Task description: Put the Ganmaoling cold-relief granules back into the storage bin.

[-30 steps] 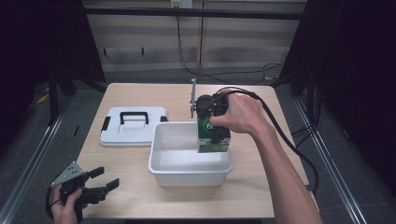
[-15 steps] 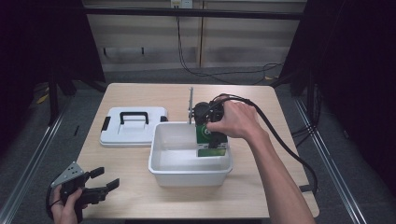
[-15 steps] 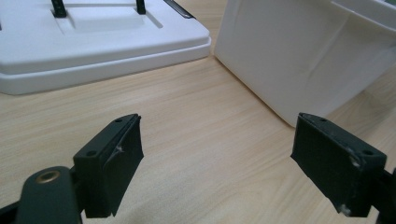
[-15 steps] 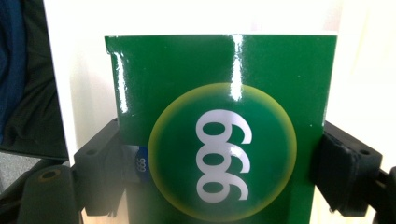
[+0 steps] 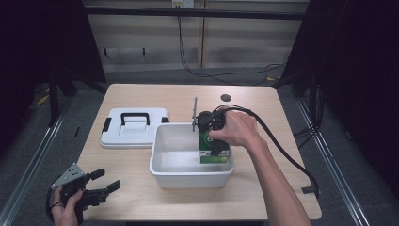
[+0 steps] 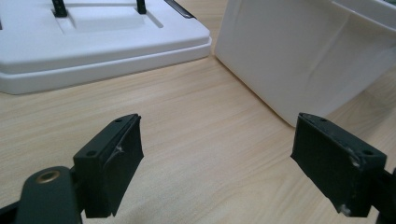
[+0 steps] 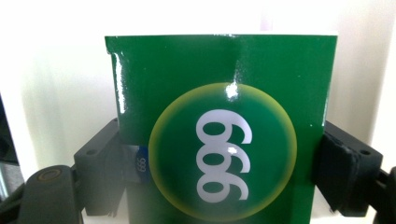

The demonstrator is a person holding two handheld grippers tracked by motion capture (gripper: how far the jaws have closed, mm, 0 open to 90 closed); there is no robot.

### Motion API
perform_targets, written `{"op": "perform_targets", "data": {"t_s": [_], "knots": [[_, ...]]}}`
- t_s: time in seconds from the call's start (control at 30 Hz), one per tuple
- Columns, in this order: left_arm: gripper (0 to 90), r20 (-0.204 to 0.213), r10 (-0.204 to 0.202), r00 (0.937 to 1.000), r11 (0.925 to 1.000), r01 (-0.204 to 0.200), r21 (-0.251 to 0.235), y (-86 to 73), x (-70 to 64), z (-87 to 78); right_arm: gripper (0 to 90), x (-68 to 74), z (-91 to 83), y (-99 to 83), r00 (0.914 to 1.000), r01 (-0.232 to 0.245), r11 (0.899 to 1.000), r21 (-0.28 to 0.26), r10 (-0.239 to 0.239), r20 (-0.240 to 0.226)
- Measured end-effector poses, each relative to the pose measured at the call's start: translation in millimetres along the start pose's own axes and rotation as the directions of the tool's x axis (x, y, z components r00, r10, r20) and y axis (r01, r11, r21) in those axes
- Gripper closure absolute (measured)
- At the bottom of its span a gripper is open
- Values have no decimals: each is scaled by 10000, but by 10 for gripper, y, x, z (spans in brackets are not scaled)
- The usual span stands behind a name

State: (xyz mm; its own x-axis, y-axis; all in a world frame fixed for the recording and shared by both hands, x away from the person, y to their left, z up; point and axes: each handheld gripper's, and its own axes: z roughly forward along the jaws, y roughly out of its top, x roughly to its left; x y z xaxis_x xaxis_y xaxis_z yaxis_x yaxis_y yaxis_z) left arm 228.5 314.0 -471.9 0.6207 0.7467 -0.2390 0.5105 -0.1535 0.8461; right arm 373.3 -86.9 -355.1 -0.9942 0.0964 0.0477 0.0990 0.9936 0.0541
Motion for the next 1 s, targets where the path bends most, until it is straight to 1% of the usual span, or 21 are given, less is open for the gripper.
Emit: {"op": "perform_targets", "data": {"t_s": [0.03, 0.07, 0.1, 0.17, 0.2, 0.23, 0.27, 0.3, 0.33, 0.43, 0.47, 0.5, 0.63, 0.73, 1.0], "knots": [[159, 0, 0, 10000, 10000, 0, 0, 0, 0, 0, 157, 0, 0, 0, 10000, 0, 10000, 0, 0, 0], [159, 16, -20, 10000, 10000, 20, 0, -1, 1, 0, 157, -9, 34, -11, 10000, -15, 10000, -72, 15, -54], [159, 2, -55, 10000, 10000, 55, -2, -2, 4, -1, 157, -11, 80, -20, 10000, -61, 10000, -27, 60, -59], [159, 4, -52, 10000, 10000, 52, -6, -2, 4, -1, 157, -14, 98, -25, 9999, -96, 9999, -57, 96, -76], [159, 4, -55, 10000, 10000, 55, -9, -2, 3, -1, 157, -23, 140, -34, 9999, -34, 9999, -111, 33, -141], [159, 10, -48, 10000, 10000, 48, -4, -2, 2, 0, 157, -23, 140, -34, 9999, -34, 9999, -111, 33, -141], [158, 16, -33, 10000, 10000, 33, -3, -1, 2, 0, 157, -17, 152, -35, 9998, -146, 9999, -75, 145, -131], [159, 21, -21, 10000, 10000, 21, 0, -1, 3, 0, 157, -18, 171, -37, 9999, -86, 9999, -127, 84, -143], [158, 15, -17, 10000, 10000, 17, 4, -1, 3, 0, 156, -10, 198, -27, 9999, -50, 10000, -44, 50, -100], [158, 9, -41, 10000, 10000, 41, -4, -1, 0, -1, 156, -4, 230, -20, 9999, -25, 10000, -18, 25, -102], [159, 14, -11, 10000, 10000, 11, 1, 0, 2, -1, 156, -14, 267, -18, 9999, 102, 9999, 29, -101, -68], [158, 14, -9, 10000, 10000, 9, 2, 0, 2, 0, 156, -9, 287, -17, 10000, 4, 10000, 33, -4, -61], [159, 14, -35, 10000, 10000, 35, -9, 0, 2, -1, 155, -19, 353, -14, 10000, -28, 10000, 88, 29, -72], [159, 10, -4, 10000, 10000, 4, -21, 2, 3, -1, 155, -20, 396, -7, 9999, -3, 10000, 87, 4, -166], [159, 10, -7, 10000, 10000, 7, -20, 2, 3, -1, 154, -23, 501, 4, 9998, 89, 9997, 227, -85, -176]]}}
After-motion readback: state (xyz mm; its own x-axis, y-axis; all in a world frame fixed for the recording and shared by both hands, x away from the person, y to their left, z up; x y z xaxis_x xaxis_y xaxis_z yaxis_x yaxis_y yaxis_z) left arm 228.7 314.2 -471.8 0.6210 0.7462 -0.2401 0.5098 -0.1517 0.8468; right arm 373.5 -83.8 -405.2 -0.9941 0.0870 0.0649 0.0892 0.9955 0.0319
